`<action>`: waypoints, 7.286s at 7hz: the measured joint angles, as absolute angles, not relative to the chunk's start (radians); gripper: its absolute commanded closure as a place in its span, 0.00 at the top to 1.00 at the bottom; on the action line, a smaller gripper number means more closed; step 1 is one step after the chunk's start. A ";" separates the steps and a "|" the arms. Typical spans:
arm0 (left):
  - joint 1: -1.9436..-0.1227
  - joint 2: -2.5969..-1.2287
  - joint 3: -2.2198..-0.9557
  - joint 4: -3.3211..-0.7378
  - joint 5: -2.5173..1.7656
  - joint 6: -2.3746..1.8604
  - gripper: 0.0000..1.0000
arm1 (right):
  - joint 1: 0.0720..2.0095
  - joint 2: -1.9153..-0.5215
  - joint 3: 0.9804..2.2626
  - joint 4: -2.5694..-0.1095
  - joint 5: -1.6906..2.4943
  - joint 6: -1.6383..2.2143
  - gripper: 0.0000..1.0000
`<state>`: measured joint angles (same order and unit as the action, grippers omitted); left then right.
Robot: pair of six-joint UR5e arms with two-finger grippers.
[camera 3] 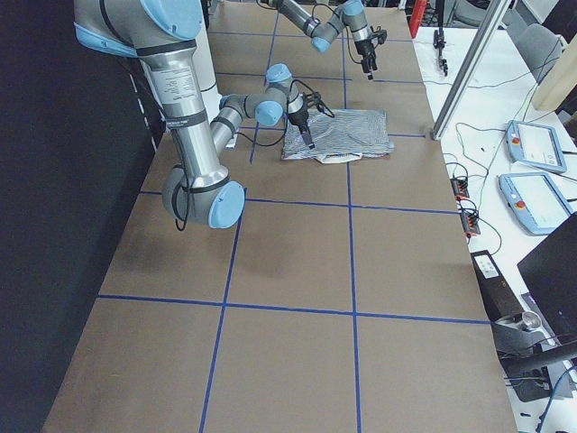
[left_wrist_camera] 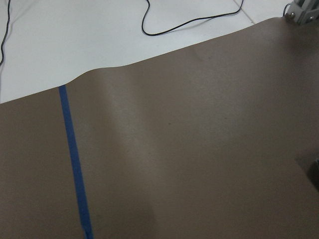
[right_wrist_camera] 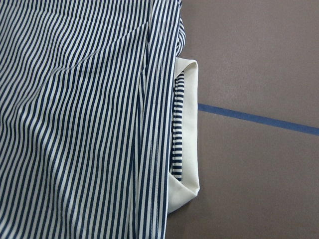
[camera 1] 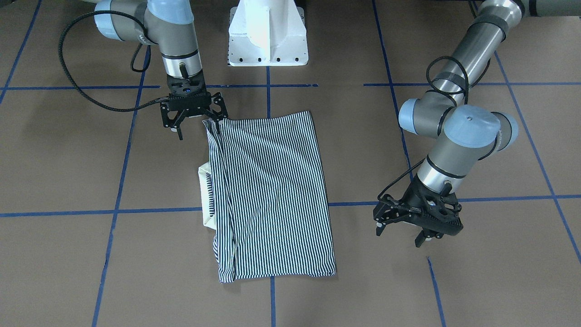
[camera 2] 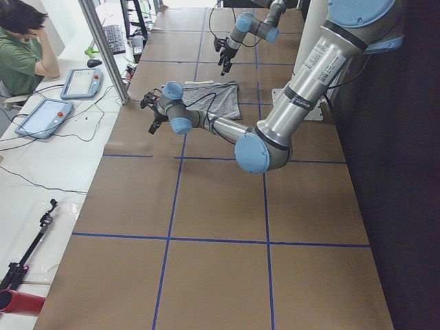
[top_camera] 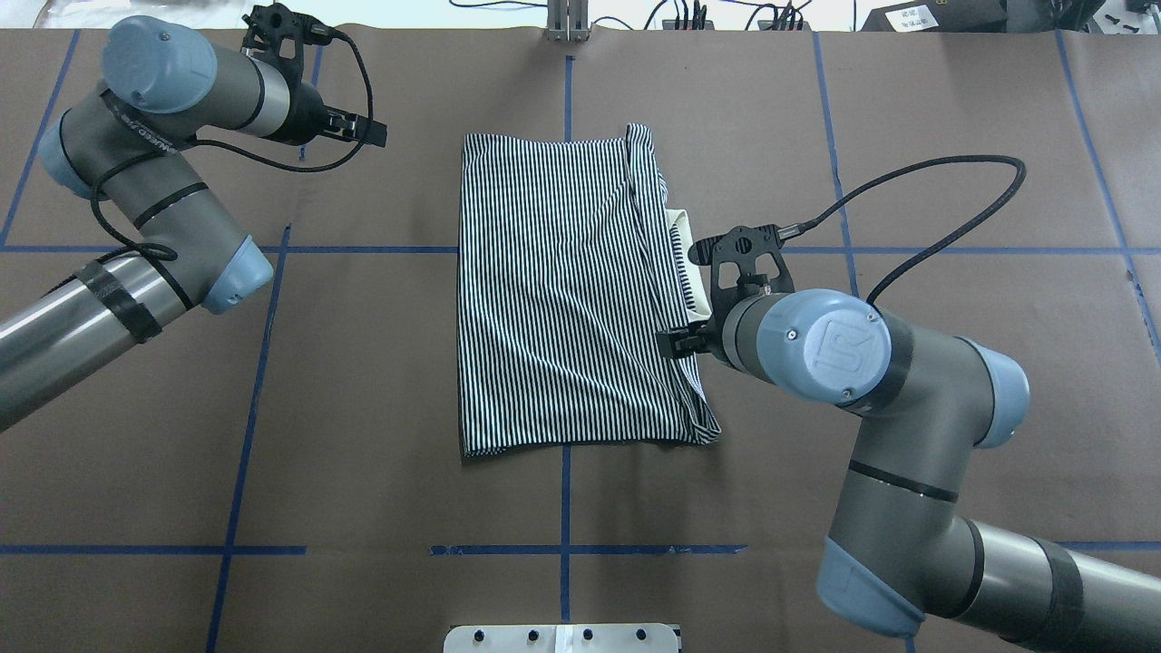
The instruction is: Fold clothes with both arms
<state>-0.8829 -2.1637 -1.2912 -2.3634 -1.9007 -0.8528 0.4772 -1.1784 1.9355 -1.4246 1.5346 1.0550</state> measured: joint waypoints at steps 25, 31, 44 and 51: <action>-0.315 -1.992 -1.761 -2.013 -1.621 -1.505 0.53 | 0.546 -1.207 1.957 -1.315 1.629 1.285 1.00; -0.306 -1.991 -1.761 -2.014 -1.622 -1.504 0.00 | 0.546 -1.206 1.957 -1.315 1.629 1.285 1.00; -0.316 -1.970 -1.805 -2.014 -1.618 -1.491 0.00 | 0.332 -1.057 1.905 -1.566 1.489 2.016 0.74; -0.316 -1.970 -1.807 -2.015 -1.617 -1.493 0.00 | 0.316 -1.002 1.788 -1.673 1.502 2.014 0.74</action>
